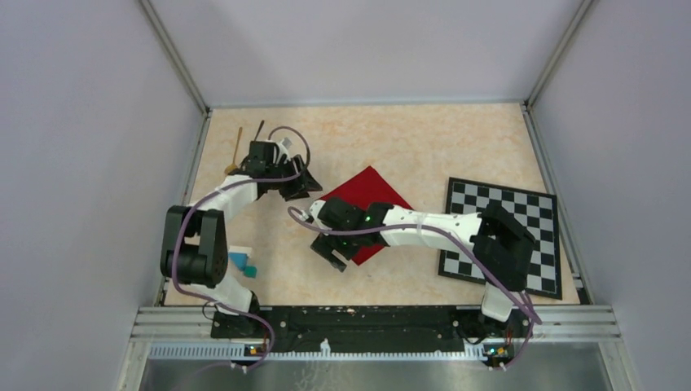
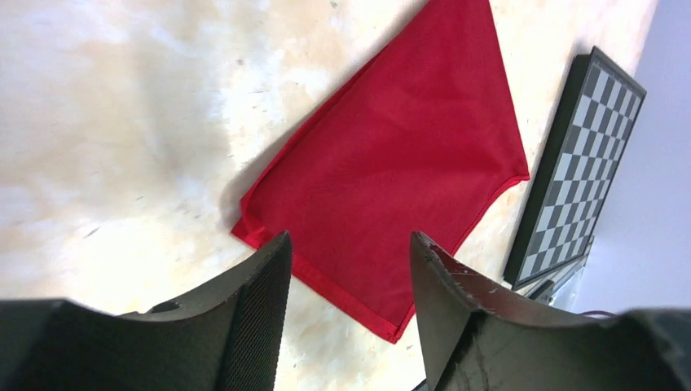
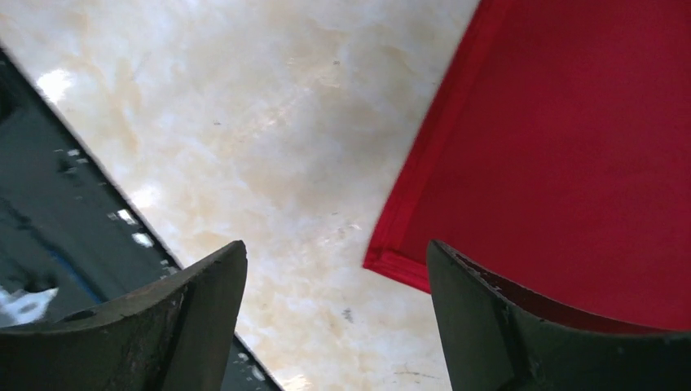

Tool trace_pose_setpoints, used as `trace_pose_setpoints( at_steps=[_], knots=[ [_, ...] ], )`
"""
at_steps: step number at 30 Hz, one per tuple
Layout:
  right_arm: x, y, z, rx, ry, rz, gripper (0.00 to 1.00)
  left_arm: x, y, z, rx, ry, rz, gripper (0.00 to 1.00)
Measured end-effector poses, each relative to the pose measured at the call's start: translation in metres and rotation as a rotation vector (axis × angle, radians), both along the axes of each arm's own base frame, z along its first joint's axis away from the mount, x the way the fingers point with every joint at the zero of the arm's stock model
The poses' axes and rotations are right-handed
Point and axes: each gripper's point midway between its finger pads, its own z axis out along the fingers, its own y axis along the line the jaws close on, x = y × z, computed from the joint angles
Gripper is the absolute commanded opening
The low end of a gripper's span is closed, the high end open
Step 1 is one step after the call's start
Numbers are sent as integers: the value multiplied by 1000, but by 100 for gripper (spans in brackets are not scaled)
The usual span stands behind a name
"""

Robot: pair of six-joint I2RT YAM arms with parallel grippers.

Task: Fold the napkin into a case and place the utensils inside
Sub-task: Move the lower triangle-folded napkin to the center of the board, then pick up the lower triangle-folded napkin from the center of the board.

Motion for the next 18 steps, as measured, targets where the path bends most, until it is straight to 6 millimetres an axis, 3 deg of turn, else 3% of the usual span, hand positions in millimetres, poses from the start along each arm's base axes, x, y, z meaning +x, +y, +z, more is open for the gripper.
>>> trace_pose_setpoints(
  at_steps=[7,11,18],
  knots=[
    [17,-23,-31,-179,-30,-26,71,10,65,37,73,-111,158,67],
    [16,-28,-46,-236,-10,-25,61,0,97,36,80,-113,252,68],
    [18,-34,-52,-256,12,-42,54,-19,105,20,67,-66,277,68]
  ],
)
